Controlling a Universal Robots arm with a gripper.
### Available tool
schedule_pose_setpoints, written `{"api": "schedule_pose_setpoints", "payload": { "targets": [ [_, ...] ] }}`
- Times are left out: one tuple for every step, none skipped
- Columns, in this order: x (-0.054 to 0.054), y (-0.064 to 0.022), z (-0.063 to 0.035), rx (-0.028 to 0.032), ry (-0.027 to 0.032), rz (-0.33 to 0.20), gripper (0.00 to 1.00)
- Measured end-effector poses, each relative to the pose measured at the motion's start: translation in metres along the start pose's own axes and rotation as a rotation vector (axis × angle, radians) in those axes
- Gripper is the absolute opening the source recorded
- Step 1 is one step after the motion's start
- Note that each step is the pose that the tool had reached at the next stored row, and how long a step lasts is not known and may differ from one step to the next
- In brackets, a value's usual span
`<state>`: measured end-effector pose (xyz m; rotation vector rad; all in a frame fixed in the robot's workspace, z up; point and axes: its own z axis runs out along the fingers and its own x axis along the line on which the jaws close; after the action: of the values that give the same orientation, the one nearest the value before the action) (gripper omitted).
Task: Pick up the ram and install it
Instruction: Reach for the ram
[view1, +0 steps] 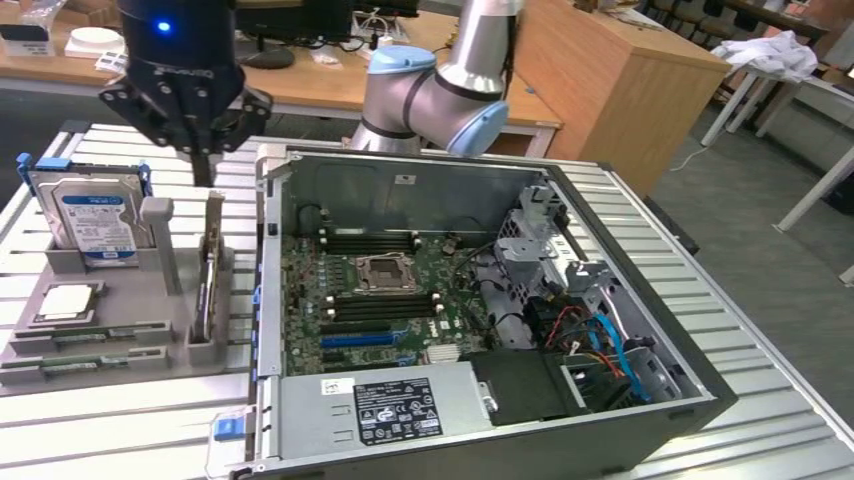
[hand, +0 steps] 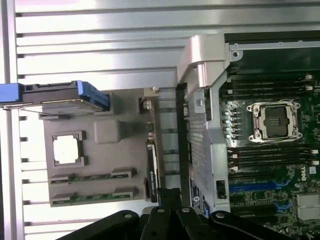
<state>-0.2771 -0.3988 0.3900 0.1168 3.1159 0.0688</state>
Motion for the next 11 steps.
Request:
{"api": "schedule_pose_setpoints", "payload": {
  "targets": [
    [0.004,-0.0003,0.0,0.0,0.0001,0.0,0.11],
    [0.007,-0.0005,0.0,0.0,0.0002,0.0,0.11],
    [0.011,-0.0008,0.0,0.0001,0.0004,0.0,0.11],
    [0.014,-0.0011,0.0,0.0001,0.0004,0.0,0.11],
    [0.018,-0.0014,0.0,0.0001,0.0005,0.0,0.11],
    [0.022,-0.0017,0.0,0.0001,0.0006,0.0,0.11],
    [0.026,-0.0019,0.0,0.0,0.0006,0.0,0.11],
    [0.03,-0.0022,0.0,0.0001,0.0007,0.0,0.11],
    [0.033,-0.0025,0.0,0.0001,0.0007,0.0,0.11],
    [0.037,-0.0028,0.0,0.0001,0.0008,0.0,0.11],
    [0.041,-0.0031,0.0,0.0001,0.0008,0.0,0.11]
  ]
}}
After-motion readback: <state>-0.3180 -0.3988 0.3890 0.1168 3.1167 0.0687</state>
